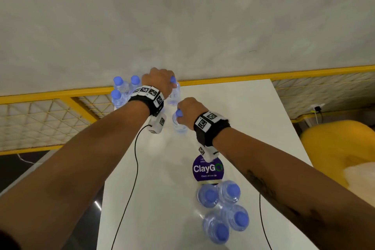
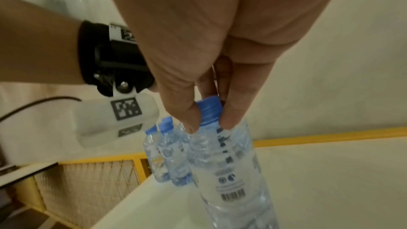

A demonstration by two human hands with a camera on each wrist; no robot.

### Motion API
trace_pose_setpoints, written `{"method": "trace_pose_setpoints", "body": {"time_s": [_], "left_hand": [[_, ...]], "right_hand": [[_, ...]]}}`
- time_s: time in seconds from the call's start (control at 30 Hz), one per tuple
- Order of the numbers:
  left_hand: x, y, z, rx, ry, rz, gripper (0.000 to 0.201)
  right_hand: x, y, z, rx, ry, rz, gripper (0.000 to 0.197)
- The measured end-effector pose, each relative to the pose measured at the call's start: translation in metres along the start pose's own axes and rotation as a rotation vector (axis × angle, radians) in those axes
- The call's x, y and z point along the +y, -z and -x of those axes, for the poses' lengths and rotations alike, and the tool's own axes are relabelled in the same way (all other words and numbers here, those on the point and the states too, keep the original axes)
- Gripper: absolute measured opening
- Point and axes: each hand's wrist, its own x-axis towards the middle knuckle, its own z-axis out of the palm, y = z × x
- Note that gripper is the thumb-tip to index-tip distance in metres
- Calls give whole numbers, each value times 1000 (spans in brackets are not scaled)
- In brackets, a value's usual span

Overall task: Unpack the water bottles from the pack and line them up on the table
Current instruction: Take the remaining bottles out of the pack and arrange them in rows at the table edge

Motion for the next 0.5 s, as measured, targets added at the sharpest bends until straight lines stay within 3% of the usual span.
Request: {"method": "trace_pose_setpoints", "body": {"time_s": [0.1, 0.33, 0.5], "left_hand": [[-6, -17, -26, -42, 14, -43, 33], [-21, -38, -48, 0, 39, 20, 32], [-23, -35, -45, -16, 52, 69, 27]], "right_hand": [[7, -11, -34, -19, -18, 23, 31], [9, -12, -95, -6, -53, 69, 28], [1, -5, -110, 92, -46, 63, 31]]}}
